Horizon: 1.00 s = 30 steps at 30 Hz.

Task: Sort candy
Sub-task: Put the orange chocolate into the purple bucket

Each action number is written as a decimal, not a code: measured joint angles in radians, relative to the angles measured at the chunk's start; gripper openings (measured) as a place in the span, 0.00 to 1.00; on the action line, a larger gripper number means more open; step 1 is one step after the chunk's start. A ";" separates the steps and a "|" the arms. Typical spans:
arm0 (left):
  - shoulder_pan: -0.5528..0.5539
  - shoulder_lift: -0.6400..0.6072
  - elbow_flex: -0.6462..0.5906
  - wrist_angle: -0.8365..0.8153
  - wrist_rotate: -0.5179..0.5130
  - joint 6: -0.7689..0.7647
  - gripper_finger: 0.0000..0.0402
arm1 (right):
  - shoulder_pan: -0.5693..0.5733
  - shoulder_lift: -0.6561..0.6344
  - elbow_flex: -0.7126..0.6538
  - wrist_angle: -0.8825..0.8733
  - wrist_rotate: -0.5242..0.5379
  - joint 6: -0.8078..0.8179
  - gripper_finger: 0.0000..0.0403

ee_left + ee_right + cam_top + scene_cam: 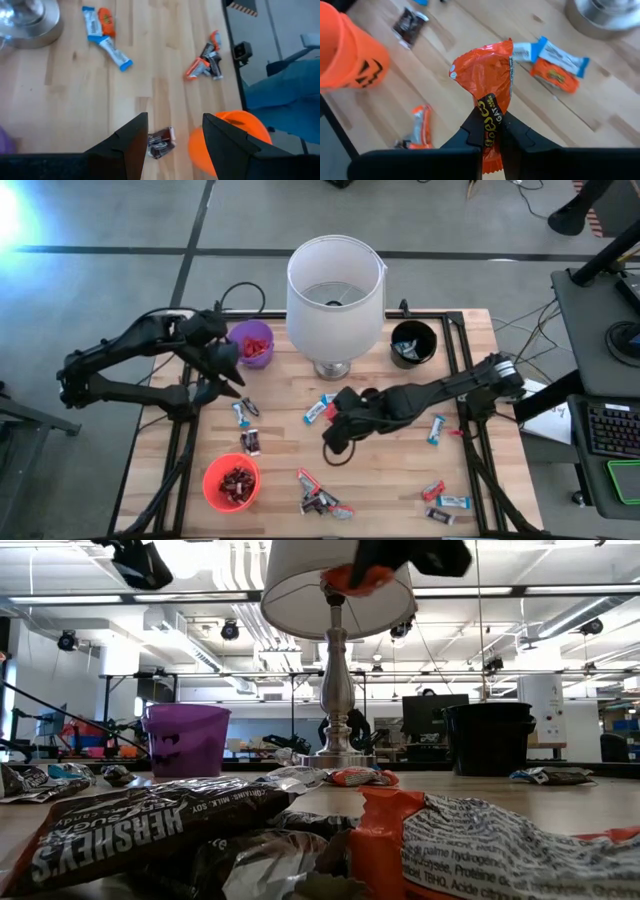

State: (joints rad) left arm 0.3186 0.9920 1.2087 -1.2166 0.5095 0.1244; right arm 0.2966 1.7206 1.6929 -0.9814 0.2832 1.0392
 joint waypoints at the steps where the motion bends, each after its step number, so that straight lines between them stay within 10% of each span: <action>1: -0.010 -0.005 0.000 0.012 0.000 -0.010 0.42 | 0.000 0.015 0.022 0.000 0.004 -0.008 0.06; 30: -0.165 0.062 -0.001 0.420 0.083 -0.162 0.42 | -0.036 0.294 0.554 0.103 0.098 -0.299 0.06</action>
State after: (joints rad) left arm 0.1535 1.0538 1.2076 -0.7967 0.5926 -0.0380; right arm 0.2606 2.0144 2.2471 -0.8781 0.3815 0.7399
